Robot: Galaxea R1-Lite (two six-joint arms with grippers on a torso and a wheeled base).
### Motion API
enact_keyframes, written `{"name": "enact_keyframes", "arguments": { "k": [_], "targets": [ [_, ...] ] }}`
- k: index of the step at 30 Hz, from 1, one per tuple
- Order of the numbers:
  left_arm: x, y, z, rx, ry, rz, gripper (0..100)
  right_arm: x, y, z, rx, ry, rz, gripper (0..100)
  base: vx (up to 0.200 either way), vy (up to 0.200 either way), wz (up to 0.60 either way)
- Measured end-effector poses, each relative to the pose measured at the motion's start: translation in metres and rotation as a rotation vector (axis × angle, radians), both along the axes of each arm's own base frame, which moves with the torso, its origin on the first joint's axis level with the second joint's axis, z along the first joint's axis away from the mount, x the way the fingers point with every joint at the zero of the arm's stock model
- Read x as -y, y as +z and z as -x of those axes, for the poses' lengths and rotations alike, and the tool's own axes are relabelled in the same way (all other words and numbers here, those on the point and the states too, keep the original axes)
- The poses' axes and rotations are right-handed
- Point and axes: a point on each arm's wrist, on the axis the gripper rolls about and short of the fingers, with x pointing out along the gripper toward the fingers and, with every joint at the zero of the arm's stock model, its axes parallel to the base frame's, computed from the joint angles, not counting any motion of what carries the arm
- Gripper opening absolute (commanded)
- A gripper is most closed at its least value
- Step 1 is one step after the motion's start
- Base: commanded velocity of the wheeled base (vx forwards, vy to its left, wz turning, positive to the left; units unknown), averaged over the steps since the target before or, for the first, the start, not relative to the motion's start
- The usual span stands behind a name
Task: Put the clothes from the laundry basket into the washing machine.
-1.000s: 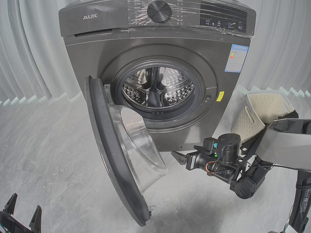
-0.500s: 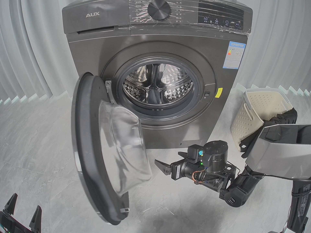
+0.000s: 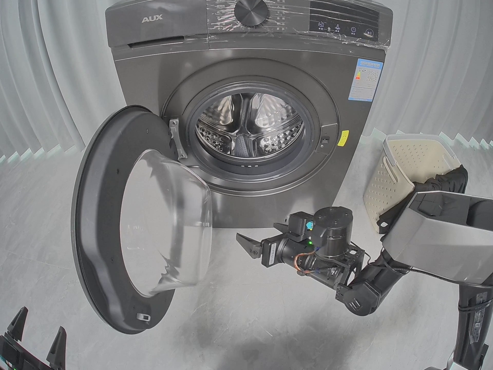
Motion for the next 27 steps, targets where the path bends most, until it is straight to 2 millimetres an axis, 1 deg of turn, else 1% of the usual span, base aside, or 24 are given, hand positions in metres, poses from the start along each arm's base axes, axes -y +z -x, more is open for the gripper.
{"name": "enact_keyframes", "arguments": {
  "k": [3, 7, 11, 13, 22, 27],
  "targets": [
    [0.000, 0.000, 0.000, -0.001, 0.001, 0.001, 100, -0.008, 0.001, -0.010, 0.006, -0.001, -0.003, 100, 0.000, 0.000, 0.00],
    [0.000, 0.000, 0.000, 0.000, 0.001, 0.002, 100, -0.025, -0.002, -0.021, 0.014, 0.010, -0.007, 100, 0.000, 0.000, 0.00],
    [0.000, 0.000, 0.000, 0.000, 0.001, 0.003, 100, -0.044, -0.009, -0.028, -0.007, 0.031, 0.016, 100, 0.000, 0.000, 0.00],
    [0.000, 0.000, 0.000, 0.000, 0.000, 0.004, 100, -0.052, -0.009, -0.031, -0.009, 0.036, 0.020, 100, 0.000, 0.000, 0.00],
    [0.000, 0.000, 0.000, 0.000, 0.001, 0.006, 100, -0.089, -0.007, -0.040, -0.012, 0.022, 0.038, 100, 0.000, 0.000, 0.00],
    [0.000, 0.000, 0.000, 0.000, 0.002, 0.007, 100, -0.112, -0.006, -0.037, -0.004, 0.027, 0.017, 100, 0.000, 0.000, 0.00]
  ]
}}
